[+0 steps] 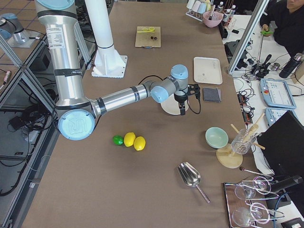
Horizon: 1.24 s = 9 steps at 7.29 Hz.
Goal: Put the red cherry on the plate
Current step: 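Reach the right gripper to the white plate rim and grasp it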
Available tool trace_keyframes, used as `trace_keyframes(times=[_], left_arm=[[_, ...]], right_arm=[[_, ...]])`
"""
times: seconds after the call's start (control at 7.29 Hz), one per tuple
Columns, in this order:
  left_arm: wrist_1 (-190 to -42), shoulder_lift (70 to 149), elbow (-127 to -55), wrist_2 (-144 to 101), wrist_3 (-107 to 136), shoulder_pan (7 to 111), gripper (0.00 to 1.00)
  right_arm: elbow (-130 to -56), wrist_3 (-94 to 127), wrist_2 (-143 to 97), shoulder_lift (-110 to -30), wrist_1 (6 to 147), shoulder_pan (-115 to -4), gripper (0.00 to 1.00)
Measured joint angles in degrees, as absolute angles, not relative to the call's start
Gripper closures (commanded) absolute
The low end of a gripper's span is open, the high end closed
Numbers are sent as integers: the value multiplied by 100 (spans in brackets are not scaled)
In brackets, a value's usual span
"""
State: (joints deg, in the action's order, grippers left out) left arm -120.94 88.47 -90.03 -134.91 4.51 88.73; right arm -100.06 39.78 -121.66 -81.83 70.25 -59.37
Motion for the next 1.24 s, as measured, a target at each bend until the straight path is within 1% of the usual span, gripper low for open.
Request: trace_keyframes(times=[0.14, 0.55, 0.69, 0.82, 0.96, 1.24], left_arm=[[-12152, 8904, -8970, -13502, 599, 8853, 2], [-12268, 9032, -8938, -13504, 1188, 8778, 2], [-12351, 9039, -8914, -13497, 1248, 8775, 2], [-12393, 9046, -8909, -13497, 1275, 8773, 2], [-12410, 9048, -8912, -13503, 1284, 8772, 2], [-12418, 9033, -8916, -13514, 1278, 8772, 2]], right_arm=[[-9832, 4166, -12043, -8129, 6743, -5684, 0], [-8996, 4742, -11819, -8155, 5600, -5241, 1], [-8822, 4882, -11696, -8142, 5435, -5076, 29], [-8741, 4965, -11602, -8115, 5370, -4956, 71], [-8735, 5018, -11572, -8095, 5347, -4905, 99], [-8784, 5049, -11589, -8081, 5338, -4904, 100]])
